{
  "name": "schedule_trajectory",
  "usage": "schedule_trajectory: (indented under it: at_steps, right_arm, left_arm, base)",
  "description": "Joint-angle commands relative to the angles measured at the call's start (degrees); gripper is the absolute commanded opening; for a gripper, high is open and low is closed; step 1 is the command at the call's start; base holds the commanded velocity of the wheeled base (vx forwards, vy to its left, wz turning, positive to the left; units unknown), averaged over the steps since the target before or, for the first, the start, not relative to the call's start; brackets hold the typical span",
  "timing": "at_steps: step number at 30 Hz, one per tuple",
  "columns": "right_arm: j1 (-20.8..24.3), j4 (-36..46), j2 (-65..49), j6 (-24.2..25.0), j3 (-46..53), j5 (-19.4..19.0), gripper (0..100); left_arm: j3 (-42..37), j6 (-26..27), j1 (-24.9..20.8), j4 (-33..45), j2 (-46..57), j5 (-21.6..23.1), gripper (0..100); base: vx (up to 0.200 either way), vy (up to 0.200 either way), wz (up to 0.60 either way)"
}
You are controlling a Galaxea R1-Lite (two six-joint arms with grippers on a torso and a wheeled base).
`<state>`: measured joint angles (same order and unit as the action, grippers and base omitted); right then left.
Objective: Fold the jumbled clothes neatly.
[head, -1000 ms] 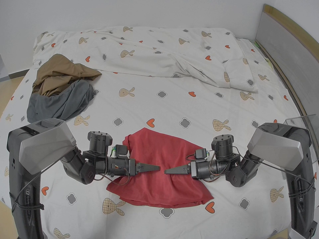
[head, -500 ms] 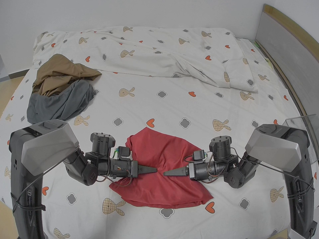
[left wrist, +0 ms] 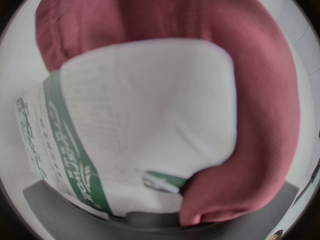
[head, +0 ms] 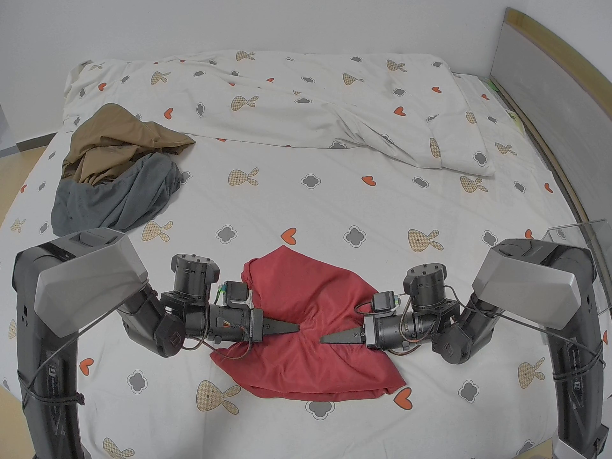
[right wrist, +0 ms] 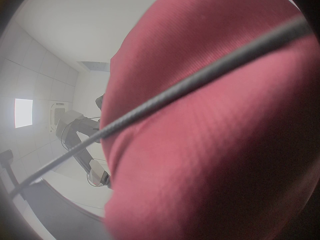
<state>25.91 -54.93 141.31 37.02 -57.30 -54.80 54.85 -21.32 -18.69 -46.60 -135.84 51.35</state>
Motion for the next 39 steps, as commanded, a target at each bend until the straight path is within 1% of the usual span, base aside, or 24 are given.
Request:
schedule_trajectory:
  at_steps: [1, 6, 10, 15, 18, 21, 25, 30, 36, 39]
  right_arm:
    - [0.64, 0.09, -2.8, 0.07, 1.05, 0.22, 0]
    - [1.17, 0.88, -6.66, 0.15, 1.05, 1.97, 0]
    - [1.87, 3.08, -10.71, 1.3, 1.75, 2.33, 0]
    - [2.13, 6.24, -15.54, 1.39, 2.1, 2.77, 0]
    - [2.13, 7.56, -17.04, 1.39, 2.1, 3.47, 0]
    - [2.31, 10.9, -20.46, 1.39, 2.19, 3.82, 0]
    - [2.57, 13.27, -23.8, 1.39, 2.63, 4.08, 0]
    - [2.75, 13.53, -27.06, 1.39, 4.83, 4.08, 0]
    - [3.19, 13.53, -27.67, 1.39, 6.06, 4.08, 0]
    - [3.19, 13.53, -27.67, 1.39, 6.14, 4.08, 0]
  left_arm:
    - [-0.79, -0.04, -0.12, -0.07, 2.16, -0.02, 0]
    - [-2.46, -2.15, -1.18, -0.07, 5.5, -0.02, 0]
    - [-2.99, -4.25, -1.7, 0.02, 8.13, -0.02, 0]
    - [-3.96, -5.66, -1.7, 0.37, 11.83, -0.02, 0]
    - [-4.13, -6.1, -1.7, 1.78, 13.41, -0.11, 0]
    - [-3.87, -6.1, -1.7, 5.91, 16.75, -0.11, 0]
    - [-3.69, -6.1, -1.7, 8.64, 19.38, -0.11, 0]
    - [-3.61, -6.19, -1.61, 11.01, 21.32, -0.11, 0]
    - [-1.85, -6.19, -1.61, 15.49, 22.99, -0.19, 0]
    - [-1.58, -6.19, -1.61, 16.02, 23.08, -0.19, 0]
  base:
    - [0.0, 0.0, 0.0]
    - [0.0, 0.0, 0.0]
    - [0.0, 0.0, 0.0]
    - [0.0, 0.0, 0.0]
    - [0.0, 0.0, 0.0]
    - [0.0, 0.0, 0.0]
    - [0.0, 0.0, 0.0]
    - [0.0, 0.0, 0.0]
    - [0.0, 0.0, 0.0]
    - [0.0, 0.0, 0.0]
